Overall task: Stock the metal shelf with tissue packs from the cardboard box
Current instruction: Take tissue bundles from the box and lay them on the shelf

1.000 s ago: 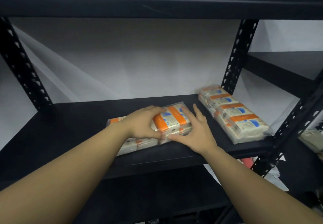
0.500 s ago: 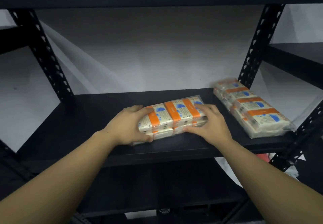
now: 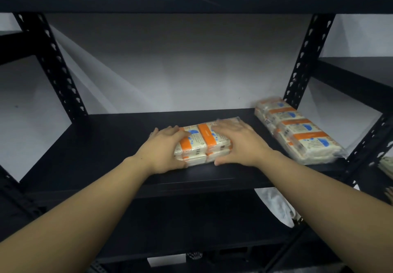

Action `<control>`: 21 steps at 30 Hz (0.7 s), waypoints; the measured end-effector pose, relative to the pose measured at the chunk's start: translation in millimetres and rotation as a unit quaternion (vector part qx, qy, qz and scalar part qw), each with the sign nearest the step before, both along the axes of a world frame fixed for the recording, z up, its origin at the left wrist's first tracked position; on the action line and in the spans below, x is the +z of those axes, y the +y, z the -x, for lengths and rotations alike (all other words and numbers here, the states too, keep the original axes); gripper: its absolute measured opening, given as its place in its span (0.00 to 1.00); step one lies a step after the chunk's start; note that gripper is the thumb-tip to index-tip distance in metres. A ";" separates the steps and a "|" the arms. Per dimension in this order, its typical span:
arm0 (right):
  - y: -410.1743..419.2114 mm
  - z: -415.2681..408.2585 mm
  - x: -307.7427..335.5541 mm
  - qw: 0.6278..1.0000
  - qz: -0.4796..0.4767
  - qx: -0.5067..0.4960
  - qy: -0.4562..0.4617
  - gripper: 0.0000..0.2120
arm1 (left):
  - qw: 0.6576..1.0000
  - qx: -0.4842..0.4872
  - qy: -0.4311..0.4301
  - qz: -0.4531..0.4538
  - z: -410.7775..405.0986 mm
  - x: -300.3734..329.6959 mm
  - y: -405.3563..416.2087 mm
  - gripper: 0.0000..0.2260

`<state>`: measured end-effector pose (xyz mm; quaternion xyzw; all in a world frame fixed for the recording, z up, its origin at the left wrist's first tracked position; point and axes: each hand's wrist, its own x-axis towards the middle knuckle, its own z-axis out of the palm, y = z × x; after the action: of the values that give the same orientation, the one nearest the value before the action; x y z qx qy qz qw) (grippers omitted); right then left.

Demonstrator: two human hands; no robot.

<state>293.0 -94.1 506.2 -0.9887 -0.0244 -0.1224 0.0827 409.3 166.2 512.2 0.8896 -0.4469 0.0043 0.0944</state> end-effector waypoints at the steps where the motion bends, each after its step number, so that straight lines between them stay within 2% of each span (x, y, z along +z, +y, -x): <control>1: -0.5 -0.8 -2.5 1.000 -0.006 -0.005 0.007 0.48 | 1.000 -0.002 0.000 0.013 -2.0 -3.5 3.2 0.42; 6: -3.1 9.8 -21.6 0.996 -0.060 -0.023 -0.060 0.42 | 0.997 -0.020 -0.001 0.072 -3.2 -17.9 19.8 0.37; 10: 1.7 18.6 -32.5 0.992 -0.079 -0.063 -0.073 0.37 | 0.990 -0.018 0.026 0.137 -1.0 -27.7 30.1 0.33; 12: 1.6 24.3 -32.4 0.987 -0.117 -0.084 -0.067 0.35 | 0.987 -0.001 0.017 0.160 -0.5 -31.6 35.6 0.31; 14: 1.2 31.4 -30.5 0.980 -0.158 -0.104 -0.060 0.37 | 0.982 0.010 0.013 0.188 -1.0 -36.0 41.8 0.30; 17: 1.3 42.2 -31.2 0.971 -0.192 -0.121 -0.072 0.41 | 0.971 0.028 0.073 0.226 -1.1 -40.1 52.5 0.32; 21: 10.5 50.3 -35.9 0.960 -0.215 -0.173 -0.054 0.37 | 0.970 0.051 0.070 0.228 -3.4 -44.3 62.2 0.30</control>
<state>242.7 -83.6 470.3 -0.9287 0.1699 -0.1902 0.2691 412.7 228.4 467.9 0.8643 -0.3804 0.0490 0.3253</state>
